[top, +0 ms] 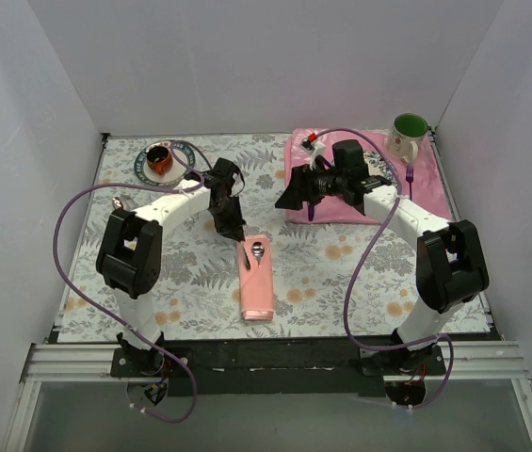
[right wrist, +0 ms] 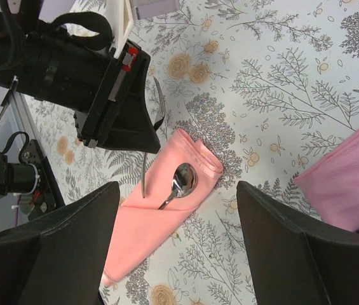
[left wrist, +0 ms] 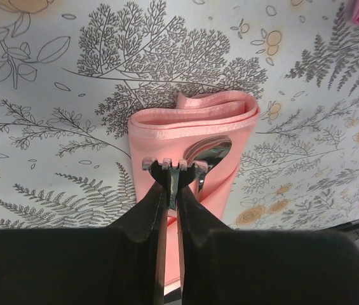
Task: Fold the napkin into a case and place the utensils inside
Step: Insert the fork into the folded napkin.
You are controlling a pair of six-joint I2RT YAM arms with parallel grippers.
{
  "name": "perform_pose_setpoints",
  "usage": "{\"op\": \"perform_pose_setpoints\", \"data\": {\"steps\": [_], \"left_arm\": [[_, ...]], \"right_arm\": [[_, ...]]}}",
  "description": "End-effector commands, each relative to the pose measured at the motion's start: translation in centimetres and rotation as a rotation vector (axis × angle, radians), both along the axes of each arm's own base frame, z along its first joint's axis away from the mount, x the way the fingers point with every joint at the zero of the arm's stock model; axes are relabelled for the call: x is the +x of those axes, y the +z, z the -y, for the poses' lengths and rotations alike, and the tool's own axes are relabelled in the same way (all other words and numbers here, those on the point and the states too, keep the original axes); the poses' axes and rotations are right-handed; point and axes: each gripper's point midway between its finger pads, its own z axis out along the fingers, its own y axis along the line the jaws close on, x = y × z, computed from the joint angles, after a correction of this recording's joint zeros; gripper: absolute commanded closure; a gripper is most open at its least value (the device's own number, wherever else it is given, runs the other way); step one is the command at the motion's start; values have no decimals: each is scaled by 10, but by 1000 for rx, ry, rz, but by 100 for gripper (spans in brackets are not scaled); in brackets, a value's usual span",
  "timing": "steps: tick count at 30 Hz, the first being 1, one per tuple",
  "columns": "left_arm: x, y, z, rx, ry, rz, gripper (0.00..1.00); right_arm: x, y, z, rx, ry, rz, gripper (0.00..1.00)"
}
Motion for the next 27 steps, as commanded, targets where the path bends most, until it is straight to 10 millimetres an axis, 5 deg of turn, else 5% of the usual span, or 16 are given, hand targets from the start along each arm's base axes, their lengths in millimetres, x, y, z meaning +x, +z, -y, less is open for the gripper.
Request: {"op": "perform_pose_setpoints", "data": {"steps": [1,27], "left_arm": [[-13,-2,4,-7,-10,-29,98],[-70,-10,17,-51,-44,-151,100]], "right_arm": [[1,4,0,22,9,22,18],[1,0,0,34,10,21,19]]}}
